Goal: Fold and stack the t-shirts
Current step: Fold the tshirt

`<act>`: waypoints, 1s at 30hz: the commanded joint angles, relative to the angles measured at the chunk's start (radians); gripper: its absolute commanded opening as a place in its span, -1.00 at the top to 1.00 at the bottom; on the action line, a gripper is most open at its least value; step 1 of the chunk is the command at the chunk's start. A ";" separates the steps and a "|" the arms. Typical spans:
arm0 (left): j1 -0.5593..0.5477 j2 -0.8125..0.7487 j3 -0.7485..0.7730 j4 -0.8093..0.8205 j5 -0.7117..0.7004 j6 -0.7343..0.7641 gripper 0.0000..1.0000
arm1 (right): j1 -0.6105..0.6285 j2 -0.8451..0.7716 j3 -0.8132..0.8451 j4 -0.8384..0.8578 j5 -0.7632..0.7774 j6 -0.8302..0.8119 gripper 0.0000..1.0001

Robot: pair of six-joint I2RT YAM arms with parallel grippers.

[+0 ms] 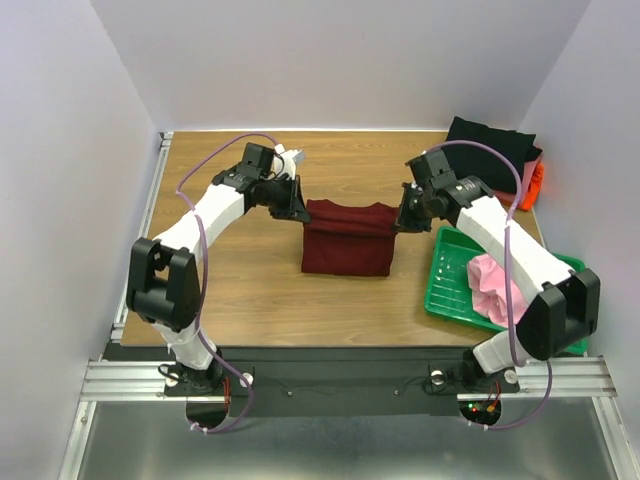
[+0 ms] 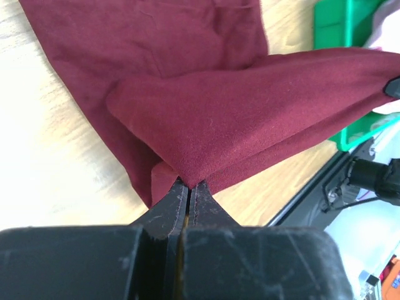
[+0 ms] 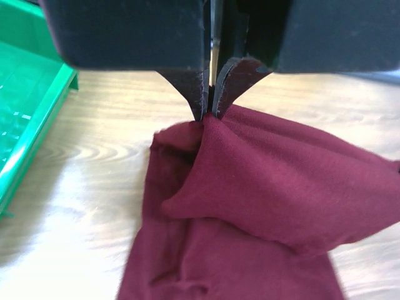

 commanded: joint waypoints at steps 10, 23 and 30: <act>0.020 0.176 0.181 -0.008 -0.034 0.053 1.00 | -0.032 0.152 0.048 0.099 0.155 -0.038 0.99; 0.068 0.424 0.555 -0.024 -0.207 -0.051 -0.41 | -0.119 0.373 0.245 0.225 0.192 -0.053 0.25; 0.098 0.417 0.706 0.002 -0.269 -0.108 -0.97 | -0.134 0.398 0.384 0.230 0.189 -0.092 -0.18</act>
